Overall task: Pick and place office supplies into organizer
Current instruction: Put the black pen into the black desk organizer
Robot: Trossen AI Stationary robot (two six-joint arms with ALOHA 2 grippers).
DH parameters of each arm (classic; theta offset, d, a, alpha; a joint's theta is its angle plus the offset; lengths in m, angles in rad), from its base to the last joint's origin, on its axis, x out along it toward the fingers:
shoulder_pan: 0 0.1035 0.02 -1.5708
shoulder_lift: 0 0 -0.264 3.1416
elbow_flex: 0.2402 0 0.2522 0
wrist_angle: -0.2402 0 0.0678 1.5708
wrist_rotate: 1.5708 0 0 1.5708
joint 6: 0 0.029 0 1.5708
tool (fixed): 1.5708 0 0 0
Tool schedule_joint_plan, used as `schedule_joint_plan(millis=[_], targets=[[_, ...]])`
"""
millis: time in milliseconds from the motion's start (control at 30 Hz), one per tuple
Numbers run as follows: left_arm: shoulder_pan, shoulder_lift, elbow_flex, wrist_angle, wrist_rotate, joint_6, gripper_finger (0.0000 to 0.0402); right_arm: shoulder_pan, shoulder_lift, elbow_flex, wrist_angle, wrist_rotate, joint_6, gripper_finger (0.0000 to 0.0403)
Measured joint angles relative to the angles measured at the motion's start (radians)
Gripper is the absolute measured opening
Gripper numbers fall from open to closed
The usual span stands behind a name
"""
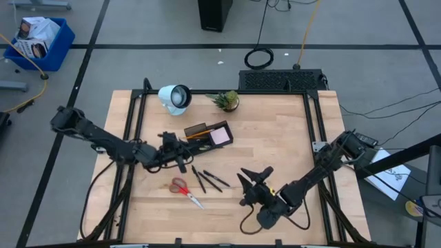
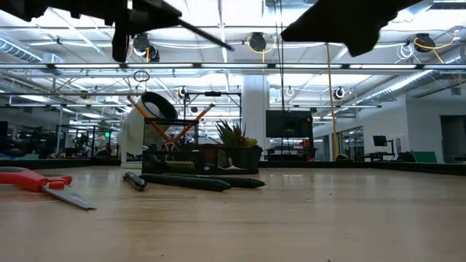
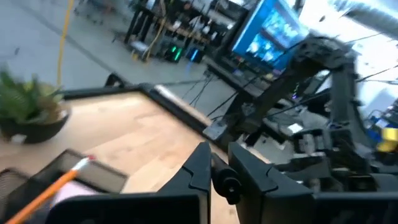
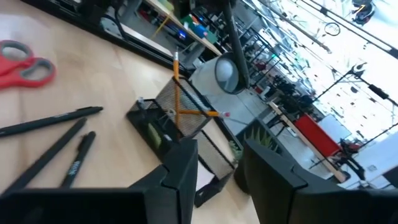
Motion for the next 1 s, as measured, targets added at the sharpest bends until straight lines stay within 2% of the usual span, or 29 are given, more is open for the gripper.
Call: schedule_joint_plan(millis=[233, 300, 367, 533, 667, 800, 900, 1000], targets=[[0.139, -0.213, 0.000, -0.335, 0.080, -0.132, 0.0041, 0.010, 0.000, 0.000, -0.019, 0.000, 0.026, 0.0116], [0.196, -0.247, 0.000, -0.385, 0.110, -0.154, 0.0043, 0.003, 0.000, 0.000, -0.019, -0.001, 0.026, 0.0115], [0.263, -0.261, 0.000, -0.417, 0.183, -0.175, 0.0041, -0.005, 0.000, 0.000, -0.019, -0.001, 0.026, 0.0115], [0.410, -0.262, 0.036, -0.513, 0.401, -0.210, 0.0033, -0.022, 0.000, 0.000, -0.019, -0.004, 0.026, 0.0115], [0.492, -0.249, 0.154, -0.766, 0.439, -0.226, 0.0038, -0.031, 0.000, 0.000, -0.019, -0.007, 0.040, 0.0112], [0.525, -0.220, 0.315, -1.036, 0.440, -0.211, 0.0040, -0.041, 0.000, -0.001, -0.033, -0.063, 0.057, 0.0114], [0.530, -0.179, 0.386, -1.121, 0.438, -0.209, 0.0041, -0.046, 0.000, -0.001, -0.043, -0.090, 0.074, 0.0115], [0.534, -0.122, 0.431, -1.145, 0.484, -0.193, 0.0041, -0.050, 0.000, -0.001, -0.075, -0.086, 0.100, 0.0116]])
